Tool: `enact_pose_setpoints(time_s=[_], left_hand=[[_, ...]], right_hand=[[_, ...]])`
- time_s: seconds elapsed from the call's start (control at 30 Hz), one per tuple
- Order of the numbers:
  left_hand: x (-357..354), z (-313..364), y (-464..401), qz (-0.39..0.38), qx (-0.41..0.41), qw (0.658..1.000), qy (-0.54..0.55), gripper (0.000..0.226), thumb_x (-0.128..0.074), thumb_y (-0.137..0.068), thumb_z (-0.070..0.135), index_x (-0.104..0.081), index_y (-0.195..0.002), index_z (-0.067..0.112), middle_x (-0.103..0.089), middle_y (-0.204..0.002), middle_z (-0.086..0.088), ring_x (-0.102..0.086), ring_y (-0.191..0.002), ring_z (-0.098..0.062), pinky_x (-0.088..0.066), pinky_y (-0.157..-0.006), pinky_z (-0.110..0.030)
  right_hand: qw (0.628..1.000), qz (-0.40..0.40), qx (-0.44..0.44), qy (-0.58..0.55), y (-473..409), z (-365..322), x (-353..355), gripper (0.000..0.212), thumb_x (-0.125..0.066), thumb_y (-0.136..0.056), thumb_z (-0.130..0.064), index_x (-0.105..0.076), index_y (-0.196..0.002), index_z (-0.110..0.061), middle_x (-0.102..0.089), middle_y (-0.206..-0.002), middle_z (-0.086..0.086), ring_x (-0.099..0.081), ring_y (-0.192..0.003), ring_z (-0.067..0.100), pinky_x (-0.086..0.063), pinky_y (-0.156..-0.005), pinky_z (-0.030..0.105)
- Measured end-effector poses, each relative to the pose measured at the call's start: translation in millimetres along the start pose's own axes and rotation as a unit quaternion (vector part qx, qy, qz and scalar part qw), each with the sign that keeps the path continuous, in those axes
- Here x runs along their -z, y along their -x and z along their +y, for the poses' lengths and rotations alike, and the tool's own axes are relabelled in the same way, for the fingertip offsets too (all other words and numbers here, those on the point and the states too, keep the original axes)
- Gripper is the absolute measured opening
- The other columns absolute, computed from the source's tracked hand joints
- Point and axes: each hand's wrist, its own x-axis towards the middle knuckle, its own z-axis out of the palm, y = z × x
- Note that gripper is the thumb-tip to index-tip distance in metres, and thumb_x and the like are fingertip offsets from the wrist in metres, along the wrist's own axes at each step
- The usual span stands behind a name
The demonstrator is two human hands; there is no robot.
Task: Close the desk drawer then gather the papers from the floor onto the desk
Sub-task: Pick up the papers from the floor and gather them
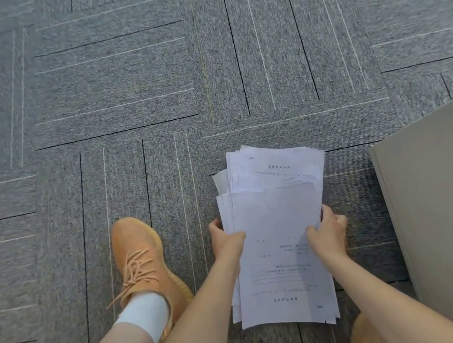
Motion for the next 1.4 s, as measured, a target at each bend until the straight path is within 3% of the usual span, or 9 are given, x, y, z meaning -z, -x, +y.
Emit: enact_pose_setpoints(time_s=[0.27, 0.47, 0.6, 0.73, 0.9, 1.0, 1.13, 1.23, 1.4], left_hand=[[-0.6, -0.2, 1.1, 0.073, -0.014, 0.986, -0.151, 0.04, -0.059, -0.068, 0.016, -0.041, -0.103, 0.022, -0.046, -0.111, -0.003, -0.048, -0.107, -0.03, -0.047, -0.095, -0.049], [5.9, -2.0, 3.5, 0.032, -0.036, 0.995, -0.089, 0.035, -0.053, -0.078, 0.003, -0.038, -0.106, 0.019, -0.06, -0.095, -0.005, -0.058, -0.084, -0.024, -0.047, -0.062, -0.031], [14.1, -0.6, -1.1, -0.01, -0.042, 0.994, -0.097, 0.031, -0.053, -0.08, 0.003, -0.052, -0.106, 0.02, -0.064, -0.105, -0.004, -0.061, -0.093, -0.023, -0.051, -0.074, -0.033], [19.7, 5.7, -0.3, -0.065, -0.049, 0.99, -0.114, 0.041, -0.047, -0.085, 0.001, -0.048, -0.117, 0.026, -0.062, -0.114, -0.003, -0.06, -0.101, -0.024, -0.054, -0.085, -0.039], [24.8, -0.8, 1.3, -0.099, -0.07, 0.977, -0.175, 0.061, -0.044, -0.083, 0.002, -0.037, -0.138, 0.026, -0.058, -0.129, -0.001, -0.058, -0.111, -0.025, -0.052, -0.093, -0.04], [29.2, -4.4, -3.8, -0.101, -0.079, 0.975, -0.181, 0.063, -0.045, -0.083, 0.004, -0.035, -0.141, 0.028, -0.054, -0.138, -0.001, -0.056, -0.12, -0.023, -0.049, -0.101, -0.043], [38.3, 10.7, 11.3, -0.099, -0.1, 0.979, -0.148, 0.047, -0.046, -0.086, -0.006, -0.049, -0.121, 0.026, -0.063, -0.118, 0.0, -0.061, -0.104, -0.018, -0.053, -0.09, -0.034], [51.5, 28.2, 26.4, -0.096, -0.084, 0.985, -0.117, 0.04, -0.051, -0.086, -0.006, -0.054, -0.115, 0.022, -0.064, -0.107, -0.001, -0.062, -0.092, -0.017, -0.054, -0.076, -0.029], [79.6, 86.1, 80.5, -0.087, -0.086, 0.99, -0.076, 0.028, -0.057, -0.082, -0.004, -0.061, -0.106, 0.009, -0.067, -0.095, -0.005, -0.064, -0.082, -0.019, -0.053, -0.061, -0.028]], right_hand=[[1.0, -0.019, 0.003, 0.022, 0.6, -6.2, -5.5, 0.032, -0.053, -0.084, -0.005, -0.055, -0.115, -0.012, -0.045, -0.118, 0.012, -0.047, -0.109, 0.031, -0.05, -0.09, 0.048], [0.998, -0.034, 0.023, 0.043, 4.8, -10.4, -3.3, 0.028, -0.05, -0.09, -0.005, -0.053, -0.115, -0.016, -0.04, -0.118, 0.007, -0.045, -0.108, 0.029, -0.049, -0.085, 0.042], [0.997, -0.05, 0.044, 0.043, 4.3, -9.1, 1.3, 0.034, -0.045, -0.094, -0.008, -0.052, -0.123, -0.024, -0.044, -0.108, 0.005, -0.056, -0.087, 0.029, -0.054, -0.084, 0.05], [0.994, -0.071, 0.064, 0.049, 2.8, -9.8, 0.8, 0.045, -0.044, -0.094, -0.009, -0.049, -0.135, -0.027, -0.056, -0.112, 0.007, -0.055, -0.1, 0.03, -0.049, -0.092, 0.053], [0.995, -0.09, 0.048, -0.013, 5.9, -11.9, -2.6, 0.045, -0.042, -0.096, -0.003, -0.045, -0.138, -0.021, -0.049, -0.114, 0.009, -0.052, -0.085, 0.018, -0.043, -0.064, 0.031], [0.994, -0.093, 0.012, -0.064, 9.2, -15.9, -0.5, 0.052, -0.047, -0.094, -0.003, -0.039, -0.142, -0.02, -0.051, -0.119, 0.004, -0.054, -0.094, 0.021, -0.046, -0.073, 0.035], [0.983, -0.114, -0.057, -0.133, 15.7, -22.9, 7.0, 0.054, -0.058, -0.087, -0.011, -0.043, -0.138, -0.019, -0.063, -0.112, -0.004, -0.064, -0.099, 0.023, -0.056, -0.082, 0.046], [0.97, -0.131, -0.078, -0.19, 27.1, -43.2, 24.6, 0.029, -0.059, -0.083, -0.007, -0.066, -0.111, -0.01, -0.074, -0.105, 0.011, -0.072, -0.092, 0.034, -0.058, -0.084, 0.059], [0.957, -0.155, -0.043, -0.241, 64.2, -101.7, 79.1, 0.02, -0.053, -0.089, -0.001, -0.063, -0.107, -0.002, -0.071, -0.102, 0.019, -0.069, -0.095, 0.041, -0.057, -0.082, 0.057]])
